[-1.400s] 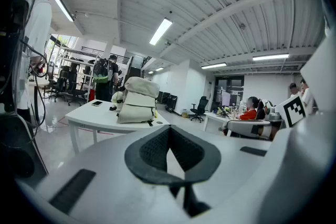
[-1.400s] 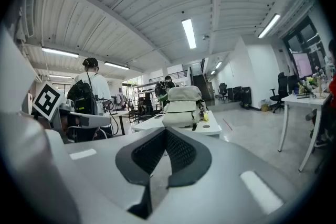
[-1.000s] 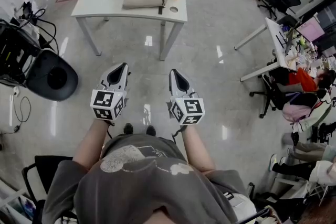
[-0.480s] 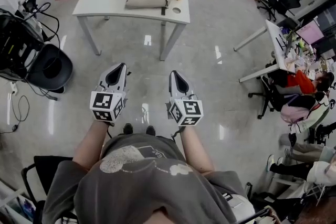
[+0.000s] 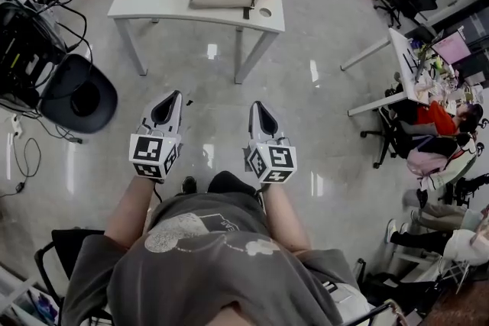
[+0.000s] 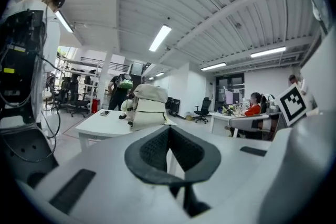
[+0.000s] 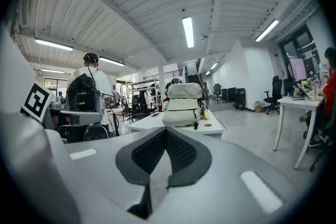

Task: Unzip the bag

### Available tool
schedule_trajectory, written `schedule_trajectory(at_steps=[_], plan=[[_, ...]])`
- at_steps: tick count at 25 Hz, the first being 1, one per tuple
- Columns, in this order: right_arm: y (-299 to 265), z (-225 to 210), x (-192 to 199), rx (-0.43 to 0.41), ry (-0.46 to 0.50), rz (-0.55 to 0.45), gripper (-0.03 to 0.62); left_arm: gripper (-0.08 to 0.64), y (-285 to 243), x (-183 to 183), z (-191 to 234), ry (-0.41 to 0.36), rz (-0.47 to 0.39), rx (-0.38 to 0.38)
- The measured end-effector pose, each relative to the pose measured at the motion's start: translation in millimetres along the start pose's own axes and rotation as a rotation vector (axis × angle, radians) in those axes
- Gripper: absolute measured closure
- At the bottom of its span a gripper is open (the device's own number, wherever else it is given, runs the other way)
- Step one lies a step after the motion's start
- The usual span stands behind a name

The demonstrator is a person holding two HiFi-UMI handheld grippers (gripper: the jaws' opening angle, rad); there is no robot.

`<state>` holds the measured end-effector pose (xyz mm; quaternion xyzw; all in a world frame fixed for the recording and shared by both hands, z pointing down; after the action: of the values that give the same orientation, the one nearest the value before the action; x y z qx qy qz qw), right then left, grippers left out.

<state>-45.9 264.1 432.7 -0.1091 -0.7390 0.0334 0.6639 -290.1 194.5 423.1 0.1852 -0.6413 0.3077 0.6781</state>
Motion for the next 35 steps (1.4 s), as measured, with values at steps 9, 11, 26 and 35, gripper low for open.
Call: schedule_trajectory(at_steps=[9, 11, 26, 35], plan=[[-35.6, -25.1, 9.5, 0.037, -0.008, 0.003, 0.592, 0.554, -47.2, 10.7, 0.9, 0.008, 0.017, 0.114], [-52.7, -37.5, 8.9, 0.027, -0.020, 0.000, 0.592, 0.554, -63.6, 10.4, 5.3, 0.014, 0.021, 0.104], [-203.3, -170.6, -33.0, -0.050, -0.069, -0.010, 0.592, 0.554, -242.8, -10.4, 17.7, 0.043, 0.045, 0.030], [-254.6, -236.1, -33.4, -0.100, -0.099, 0.028, 0.592, 0.552, -323.7, -10.1, 4.5, 0.055, 0.062, 0.016]])
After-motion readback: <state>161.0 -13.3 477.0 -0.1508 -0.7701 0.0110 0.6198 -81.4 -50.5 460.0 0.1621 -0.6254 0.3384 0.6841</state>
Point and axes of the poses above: the fingertips, and each gripper's own axes: y backward along the fingers, z to its left, x out of its underside, the point moved 7 cm from there along y, backward along the fingers
